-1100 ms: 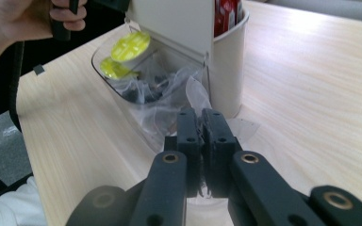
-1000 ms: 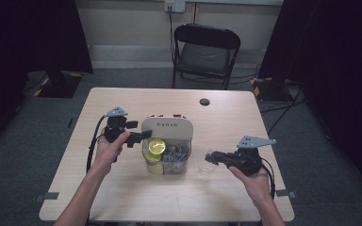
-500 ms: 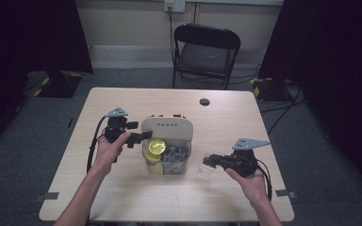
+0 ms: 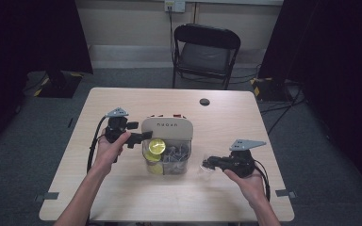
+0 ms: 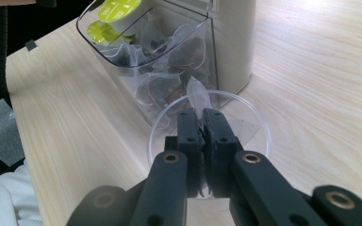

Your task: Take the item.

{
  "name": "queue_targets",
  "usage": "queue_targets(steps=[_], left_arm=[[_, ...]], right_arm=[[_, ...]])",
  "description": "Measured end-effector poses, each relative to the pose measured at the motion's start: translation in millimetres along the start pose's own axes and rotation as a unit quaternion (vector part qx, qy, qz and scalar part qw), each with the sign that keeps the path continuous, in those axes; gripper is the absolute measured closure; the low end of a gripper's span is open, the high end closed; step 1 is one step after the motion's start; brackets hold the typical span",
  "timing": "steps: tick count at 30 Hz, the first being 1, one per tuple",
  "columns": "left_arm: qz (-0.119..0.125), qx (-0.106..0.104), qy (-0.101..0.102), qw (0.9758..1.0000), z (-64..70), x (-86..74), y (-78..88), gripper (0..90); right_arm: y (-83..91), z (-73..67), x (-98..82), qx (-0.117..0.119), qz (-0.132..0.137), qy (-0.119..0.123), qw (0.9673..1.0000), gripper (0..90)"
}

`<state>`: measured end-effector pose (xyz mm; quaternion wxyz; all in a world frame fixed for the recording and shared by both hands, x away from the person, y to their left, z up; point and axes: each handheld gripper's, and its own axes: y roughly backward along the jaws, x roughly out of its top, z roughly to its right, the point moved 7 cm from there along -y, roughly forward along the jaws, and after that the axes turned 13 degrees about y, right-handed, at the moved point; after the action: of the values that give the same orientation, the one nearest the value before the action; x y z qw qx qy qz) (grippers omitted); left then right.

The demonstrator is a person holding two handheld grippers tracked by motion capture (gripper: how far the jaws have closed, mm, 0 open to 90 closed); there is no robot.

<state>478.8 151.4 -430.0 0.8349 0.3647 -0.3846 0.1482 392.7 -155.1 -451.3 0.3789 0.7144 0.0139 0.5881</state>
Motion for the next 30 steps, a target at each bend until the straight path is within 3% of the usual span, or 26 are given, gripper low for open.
queue_targets(steps=[16,24,30], left_arm=[[0.000,-0.001,0.000,1.0000,0.1,0.0,-0.2,15.2],[0.001,-0.004,0.001,1.0000,0.1,0.1,-0.2,15.2],[0.000,-0.003,-0.001,1.0000,-0.6,0.0,0.4,15.4]], right_arm=[[2.4,-0.1,5.2,-0.006,0.010,0.005,0.9999,76.5],[18.4,7.2,6.7,-0.035,0.028,-0.006,0.9990,69.0],[32.6,14.9,-10.9,-0.066,0.024,-0.019,0.9974,60.3]])
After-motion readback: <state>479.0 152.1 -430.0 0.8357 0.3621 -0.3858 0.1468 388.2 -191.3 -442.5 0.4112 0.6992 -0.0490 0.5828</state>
